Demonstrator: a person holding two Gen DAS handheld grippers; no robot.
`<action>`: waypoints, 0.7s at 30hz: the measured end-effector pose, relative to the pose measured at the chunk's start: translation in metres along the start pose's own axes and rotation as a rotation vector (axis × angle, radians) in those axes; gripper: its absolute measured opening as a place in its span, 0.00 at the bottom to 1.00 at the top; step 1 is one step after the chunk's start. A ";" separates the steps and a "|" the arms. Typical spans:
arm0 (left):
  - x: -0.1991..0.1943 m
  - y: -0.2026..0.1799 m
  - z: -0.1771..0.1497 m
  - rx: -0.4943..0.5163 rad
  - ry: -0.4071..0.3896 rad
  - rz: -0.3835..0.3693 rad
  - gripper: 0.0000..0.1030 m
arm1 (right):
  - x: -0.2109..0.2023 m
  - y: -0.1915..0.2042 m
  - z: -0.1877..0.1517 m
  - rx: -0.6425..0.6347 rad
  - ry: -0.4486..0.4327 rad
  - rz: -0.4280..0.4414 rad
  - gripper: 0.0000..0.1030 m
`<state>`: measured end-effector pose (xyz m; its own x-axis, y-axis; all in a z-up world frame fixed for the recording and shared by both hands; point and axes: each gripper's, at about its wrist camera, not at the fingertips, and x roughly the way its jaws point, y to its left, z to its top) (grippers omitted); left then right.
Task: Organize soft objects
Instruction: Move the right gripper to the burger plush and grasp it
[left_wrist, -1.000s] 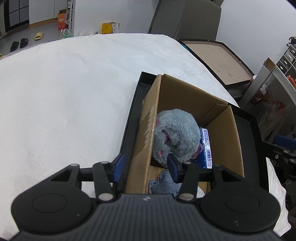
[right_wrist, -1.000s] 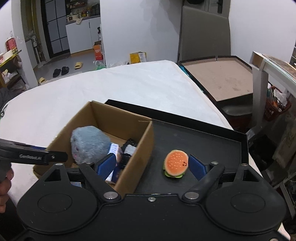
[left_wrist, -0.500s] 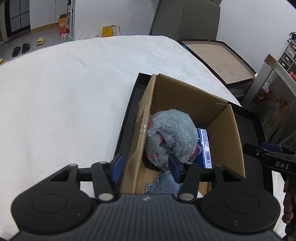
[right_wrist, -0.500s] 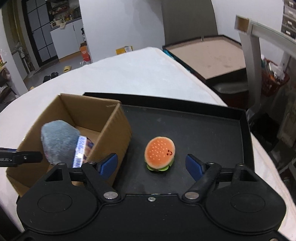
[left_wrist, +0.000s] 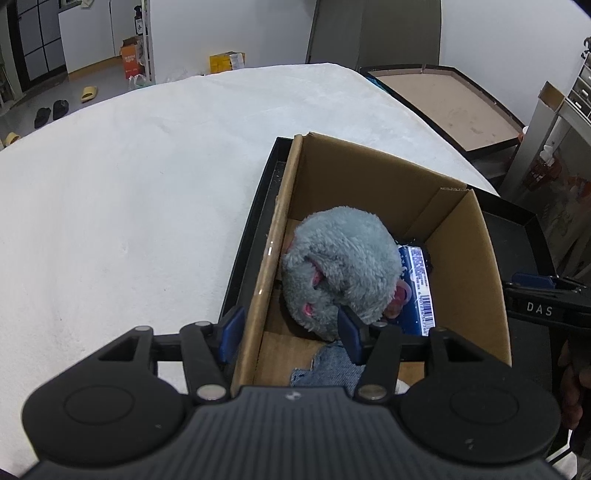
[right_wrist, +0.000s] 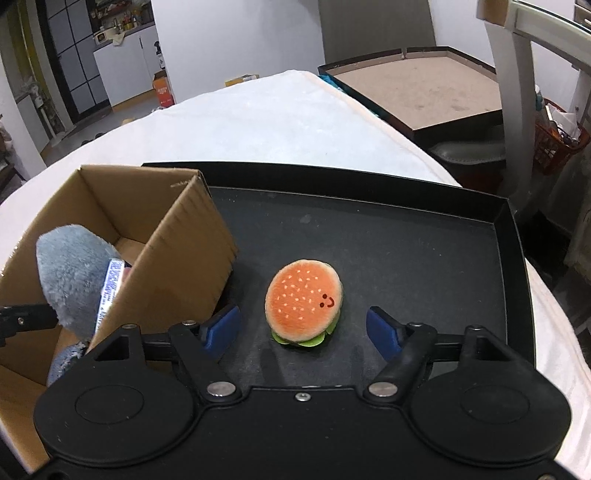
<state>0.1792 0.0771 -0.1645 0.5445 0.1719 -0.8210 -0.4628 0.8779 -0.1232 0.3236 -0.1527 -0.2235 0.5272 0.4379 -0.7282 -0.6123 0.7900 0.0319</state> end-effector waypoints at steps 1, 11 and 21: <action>0.001 -0.001 0.000 0.002 0.000 0.004 0.53 | 0.002 0.000 0.000 -0.005 0.002 -0.001 0.72; 0.004 -0.007 -0.002 0.010 -0.002 0.024 0.55 | 0.011 0.000 -0.004 -0.018 0.022 -0.006 0.47; 0.004 0.000 0.000 -0.005 0.003 0.001 0.55 | -0.004 0.000 -0.011 0.021 0.067 -0.024 0.30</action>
<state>0.1813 0.0777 -0.1681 0.5416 0.1712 -0.8230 -0.4665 0.8756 -0.1249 0.3148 -0.1591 -0.2285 0.5007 0.3892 -0.7732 -0.5866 0.8094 0.0276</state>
